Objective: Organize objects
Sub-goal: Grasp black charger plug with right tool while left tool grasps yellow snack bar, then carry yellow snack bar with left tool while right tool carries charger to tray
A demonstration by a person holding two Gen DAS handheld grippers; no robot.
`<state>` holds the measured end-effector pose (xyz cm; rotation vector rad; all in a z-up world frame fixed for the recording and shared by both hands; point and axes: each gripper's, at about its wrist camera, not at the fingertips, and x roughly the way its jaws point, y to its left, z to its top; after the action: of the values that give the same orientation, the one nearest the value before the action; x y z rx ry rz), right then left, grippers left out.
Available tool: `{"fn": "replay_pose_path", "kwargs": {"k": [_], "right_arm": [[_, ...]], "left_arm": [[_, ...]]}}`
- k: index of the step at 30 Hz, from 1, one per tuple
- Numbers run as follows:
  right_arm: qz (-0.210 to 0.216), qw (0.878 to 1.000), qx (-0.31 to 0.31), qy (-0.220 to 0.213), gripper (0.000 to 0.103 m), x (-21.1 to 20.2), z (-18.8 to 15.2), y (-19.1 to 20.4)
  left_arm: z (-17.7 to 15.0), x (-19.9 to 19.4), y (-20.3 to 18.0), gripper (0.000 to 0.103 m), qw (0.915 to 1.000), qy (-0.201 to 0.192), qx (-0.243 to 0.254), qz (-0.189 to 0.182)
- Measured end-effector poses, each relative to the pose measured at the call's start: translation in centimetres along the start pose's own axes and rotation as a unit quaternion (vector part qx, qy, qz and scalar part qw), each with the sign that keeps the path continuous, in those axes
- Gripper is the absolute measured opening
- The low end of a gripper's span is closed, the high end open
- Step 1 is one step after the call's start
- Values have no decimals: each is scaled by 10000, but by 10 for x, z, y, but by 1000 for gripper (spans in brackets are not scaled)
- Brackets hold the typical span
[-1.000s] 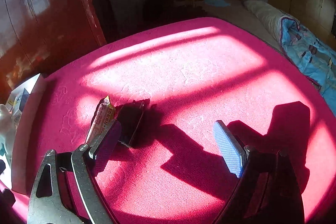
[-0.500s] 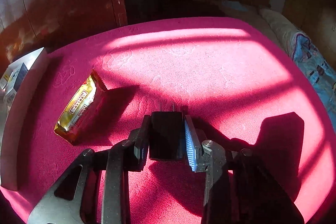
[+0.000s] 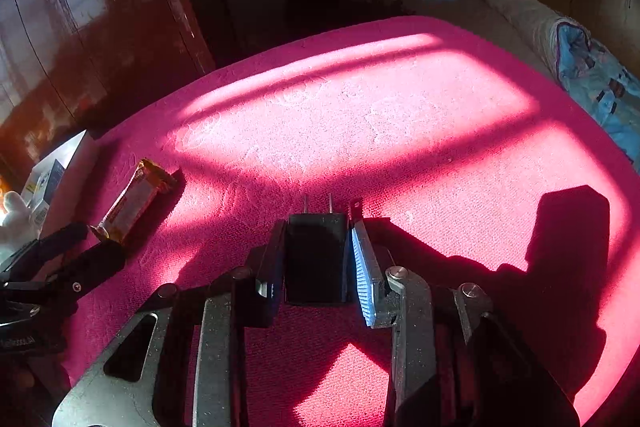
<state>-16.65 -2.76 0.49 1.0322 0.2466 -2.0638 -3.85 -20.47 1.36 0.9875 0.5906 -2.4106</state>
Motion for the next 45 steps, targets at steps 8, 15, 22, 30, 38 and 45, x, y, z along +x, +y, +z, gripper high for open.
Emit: {"fn": "replay_pose_path", "kwargs": {"k": [8, 15, 22, 30, 38, 45], "right_arm": [[149, 9998, 109, -15, 30, 1, 0, -4], [174, 9998, 125, -15, 30, 2, 1, -4], [105, 9999, 77, -10, 30, 1, 0, -3], [81, 10000, 57, -10, 30, 2, 0, -2], [-11, 10000, 46, -33, 30, 0, -1, 0], [120, 9998, 158, -13, 29, -14, -11, 1]], "left_arm": [[16, 30, -4, 95, 9995, 159, 235, 133], [10, 19, 4, 21, 9983, 105, 493, 297], [-8, -6, -4, 20, 9991, -117, 419, -22], [-24, -55, -25, 20, 9971, -468, 598, 72], [-32, -86, -28, 20, 9947, -719, 658, 324], [-37, -106, -21, 20, 9925, -886, 675, 512]]}}
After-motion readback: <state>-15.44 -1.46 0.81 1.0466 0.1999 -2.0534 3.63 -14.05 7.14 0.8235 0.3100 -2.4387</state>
